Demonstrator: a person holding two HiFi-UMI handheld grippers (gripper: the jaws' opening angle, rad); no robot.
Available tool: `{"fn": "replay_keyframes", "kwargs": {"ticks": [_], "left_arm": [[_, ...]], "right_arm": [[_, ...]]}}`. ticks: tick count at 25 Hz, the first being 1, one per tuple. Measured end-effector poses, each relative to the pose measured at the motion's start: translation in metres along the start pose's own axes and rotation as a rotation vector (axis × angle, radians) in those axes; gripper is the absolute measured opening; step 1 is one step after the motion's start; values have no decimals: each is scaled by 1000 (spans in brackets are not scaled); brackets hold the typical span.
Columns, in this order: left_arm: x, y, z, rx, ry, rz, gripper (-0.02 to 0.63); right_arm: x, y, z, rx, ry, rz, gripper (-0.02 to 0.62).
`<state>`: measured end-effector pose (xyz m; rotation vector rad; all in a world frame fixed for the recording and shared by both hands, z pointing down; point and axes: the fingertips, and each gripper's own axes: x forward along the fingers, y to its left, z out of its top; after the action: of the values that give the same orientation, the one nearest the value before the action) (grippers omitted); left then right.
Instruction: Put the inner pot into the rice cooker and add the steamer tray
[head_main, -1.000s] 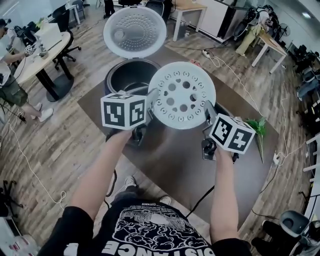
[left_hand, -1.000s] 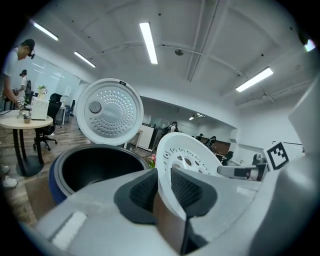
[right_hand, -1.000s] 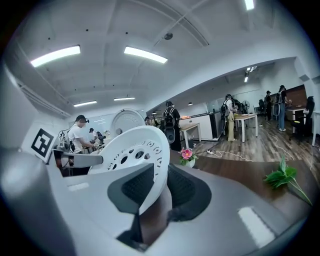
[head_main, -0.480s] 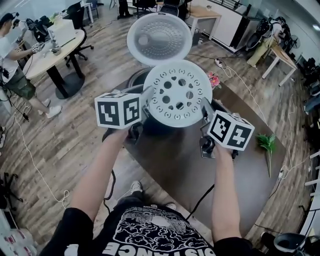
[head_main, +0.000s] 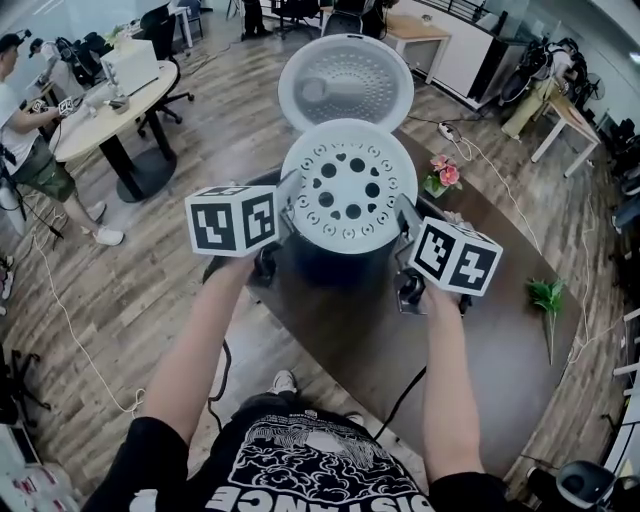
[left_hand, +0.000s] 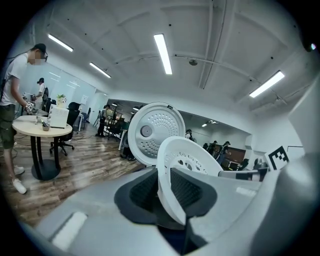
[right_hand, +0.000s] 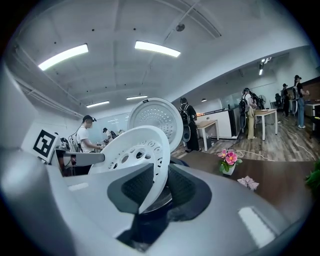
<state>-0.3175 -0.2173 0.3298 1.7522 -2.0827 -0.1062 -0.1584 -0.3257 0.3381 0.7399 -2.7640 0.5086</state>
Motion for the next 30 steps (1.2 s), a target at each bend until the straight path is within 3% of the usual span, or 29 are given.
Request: {"fn": "replay_keyframes", "kwargs": {"ticks": [19,30], "left_arm": [[42,23,-13,-16,80,-68,83],[53,26,-24,46,112,-52,86]], "right_arm": [[28,-17,-15,56,50,-93,89],[36,-25,-26,29,77,-136,100]]}}
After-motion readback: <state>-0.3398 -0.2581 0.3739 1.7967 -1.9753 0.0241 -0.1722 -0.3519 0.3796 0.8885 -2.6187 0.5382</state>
